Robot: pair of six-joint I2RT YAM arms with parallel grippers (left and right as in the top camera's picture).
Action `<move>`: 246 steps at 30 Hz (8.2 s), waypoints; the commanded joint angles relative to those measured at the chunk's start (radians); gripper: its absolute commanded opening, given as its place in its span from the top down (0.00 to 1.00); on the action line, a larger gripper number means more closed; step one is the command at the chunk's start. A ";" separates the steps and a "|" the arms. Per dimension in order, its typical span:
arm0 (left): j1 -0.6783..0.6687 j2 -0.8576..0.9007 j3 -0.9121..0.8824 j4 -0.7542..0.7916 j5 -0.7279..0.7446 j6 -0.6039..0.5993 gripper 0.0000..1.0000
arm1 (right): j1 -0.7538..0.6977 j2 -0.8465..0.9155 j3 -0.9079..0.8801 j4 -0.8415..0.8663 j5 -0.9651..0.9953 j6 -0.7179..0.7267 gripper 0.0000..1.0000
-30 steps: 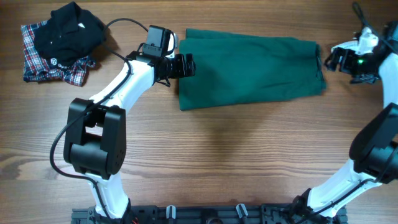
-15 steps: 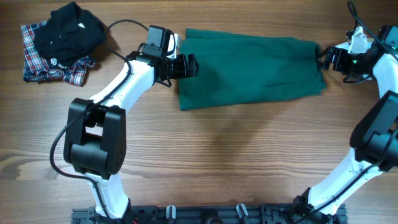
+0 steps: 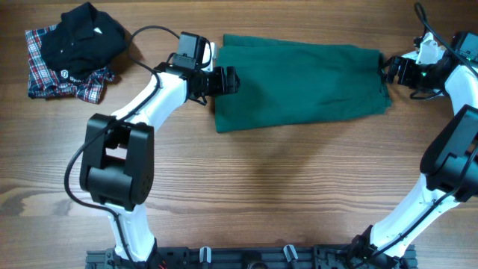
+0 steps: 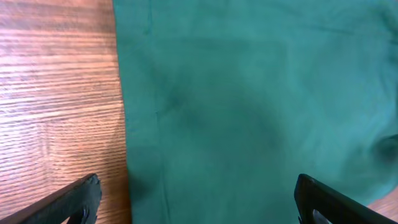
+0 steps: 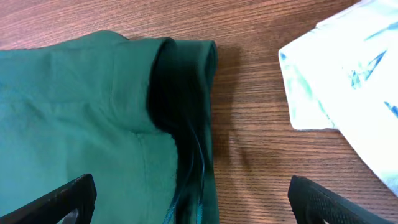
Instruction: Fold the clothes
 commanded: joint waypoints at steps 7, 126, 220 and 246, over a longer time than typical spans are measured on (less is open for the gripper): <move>-0.001 0.015 -0.006 0.028 0.034 -0.010 0.00 | 0.005 0.018 0.016 0.002 -0.023 -0.021 0.00; -0.165 -0.150 -0.005 -0.001 -0.046 -0.065 0.94 | 0.021 0.019 0.016 -0.073 -0.027 0.025 0.00; 0.032 0.145 0.023 0.163 0.326 -0.035 0.04 | 0.021 0.019 0.016 -0.097 -0.054 0.072 0.00; 0.084 0.125 0.029 0.195 0.261 -0.030 0.47 | 0.021 0.019 0.016 -0.100 -0.053 0.071 0.00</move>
